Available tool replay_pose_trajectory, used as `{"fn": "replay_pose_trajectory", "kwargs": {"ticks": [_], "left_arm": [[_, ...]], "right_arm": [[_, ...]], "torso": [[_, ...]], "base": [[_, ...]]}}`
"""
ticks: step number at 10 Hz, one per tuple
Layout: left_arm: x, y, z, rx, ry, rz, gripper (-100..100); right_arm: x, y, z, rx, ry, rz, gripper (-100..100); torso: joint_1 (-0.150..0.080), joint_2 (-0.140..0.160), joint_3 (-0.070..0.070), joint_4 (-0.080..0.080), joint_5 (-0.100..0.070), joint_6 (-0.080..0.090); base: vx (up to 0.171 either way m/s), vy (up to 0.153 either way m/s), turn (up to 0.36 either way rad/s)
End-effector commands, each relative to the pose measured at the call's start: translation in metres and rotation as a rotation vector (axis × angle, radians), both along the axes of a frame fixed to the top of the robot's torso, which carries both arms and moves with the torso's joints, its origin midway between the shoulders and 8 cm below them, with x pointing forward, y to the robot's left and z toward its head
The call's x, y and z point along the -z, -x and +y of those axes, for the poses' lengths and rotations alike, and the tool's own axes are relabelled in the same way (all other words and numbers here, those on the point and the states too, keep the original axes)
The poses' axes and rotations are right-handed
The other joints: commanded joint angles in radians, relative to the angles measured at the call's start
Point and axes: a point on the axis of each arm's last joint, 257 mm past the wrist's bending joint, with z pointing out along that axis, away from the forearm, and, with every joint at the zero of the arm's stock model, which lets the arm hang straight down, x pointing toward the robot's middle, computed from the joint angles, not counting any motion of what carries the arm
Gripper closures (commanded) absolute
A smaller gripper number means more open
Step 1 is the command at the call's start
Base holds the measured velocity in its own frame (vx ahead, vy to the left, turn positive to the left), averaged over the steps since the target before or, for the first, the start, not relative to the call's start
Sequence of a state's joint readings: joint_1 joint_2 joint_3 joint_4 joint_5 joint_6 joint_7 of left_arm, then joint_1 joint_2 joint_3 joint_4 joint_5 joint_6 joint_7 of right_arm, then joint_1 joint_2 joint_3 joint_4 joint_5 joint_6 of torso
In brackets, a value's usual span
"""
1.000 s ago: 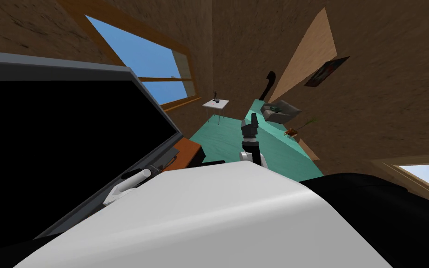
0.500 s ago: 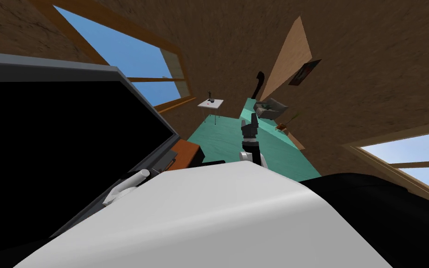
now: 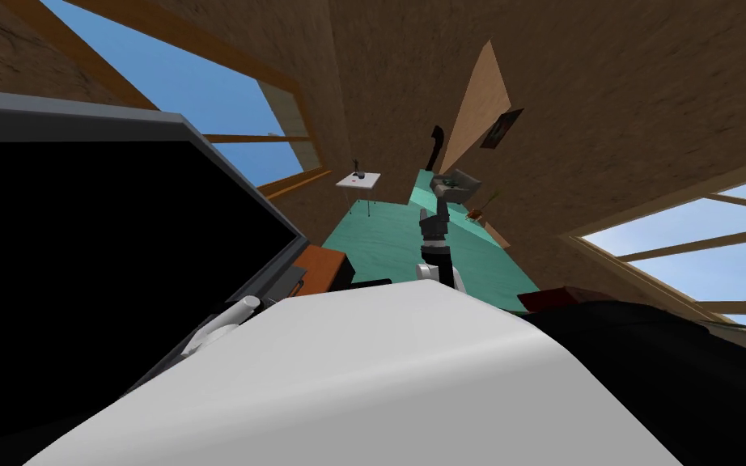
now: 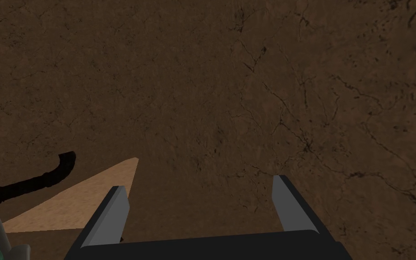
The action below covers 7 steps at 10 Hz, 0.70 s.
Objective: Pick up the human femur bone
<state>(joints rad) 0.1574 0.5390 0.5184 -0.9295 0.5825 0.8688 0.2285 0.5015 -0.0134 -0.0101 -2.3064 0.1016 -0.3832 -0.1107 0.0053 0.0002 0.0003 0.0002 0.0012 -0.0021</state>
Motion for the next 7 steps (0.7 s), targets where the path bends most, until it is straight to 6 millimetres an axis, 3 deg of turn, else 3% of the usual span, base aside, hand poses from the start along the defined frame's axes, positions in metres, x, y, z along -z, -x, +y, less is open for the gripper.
{"fn": "replay_pose_trajectory", "kwargs": {"ticks": [1, 7], "left_arm": [[0.006, 0.005, -0.008, -0.021, 0.042, 0.021, -100], [0.022, 0.009, -0.038, -0.065, 0.178, 0.066, -100]], "right_arm": [[0.000, 0.000, 0.000, 0.000, 0.000, 0.000, 0], [0.000, 0.000, 0.000, 0.000, 0.000, 0.000, 0]], "torso": [[0.000, 0.000, 0.000, 0.000, 0.000, 0.000], [0.001, 0.001, 0.000, 0.000, 0.000, 0.000]], "base": [[-0.034, 0.058, -0.145], [-0.063, 0.074, -0.194]]}}
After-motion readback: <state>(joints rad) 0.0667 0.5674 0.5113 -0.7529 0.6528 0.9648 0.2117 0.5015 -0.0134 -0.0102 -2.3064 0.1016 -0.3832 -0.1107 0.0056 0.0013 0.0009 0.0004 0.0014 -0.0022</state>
